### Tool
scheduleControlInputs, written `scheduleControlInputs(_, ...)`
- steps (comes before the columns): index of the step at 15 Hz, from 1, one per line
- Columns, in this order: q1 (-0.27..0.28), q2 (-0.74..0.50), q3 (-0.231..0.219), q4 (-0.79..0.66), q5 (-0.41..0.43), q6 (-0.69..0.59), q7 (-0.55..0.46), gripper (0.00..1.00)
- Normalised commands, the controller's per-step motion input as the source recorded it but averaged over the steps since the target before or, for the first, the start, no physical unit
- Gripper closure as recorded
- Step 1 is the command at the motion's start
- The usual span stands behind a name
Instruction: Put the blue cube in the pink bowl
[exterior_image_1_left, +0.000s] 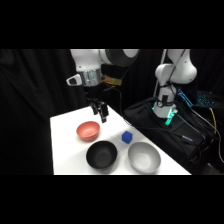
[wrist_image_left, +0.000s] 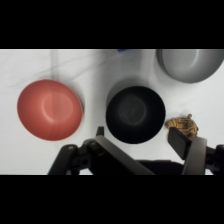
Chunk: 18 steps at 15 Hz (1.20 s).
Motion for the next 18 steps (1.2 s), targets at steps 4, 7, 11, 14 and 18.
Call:
scheduleControlInputs(4, -0.009, -0.09, 0.032, -0.1, -0.019, 0.04, -0.01, 0.0)
scheduleControlInputs(7, -0.004, -0.26, 0.028, -0.29, -0.051, 0.08, -0.02, 0.0)
scheduleControlInputs(11, 0.002, -0.42, 0.032, -0.44, -0.069, 0.12, -0.06, 0.0)
scheduleControlInputs(14, 0.005, -0.4, 0.023, -0.49, -0.108, 0.19, -0.09, 0.0)
scheduleControlInputs(18, 0.001, -0.32, 0.018, -0.53, -0.096, 0.37, -0.16, 0.0)
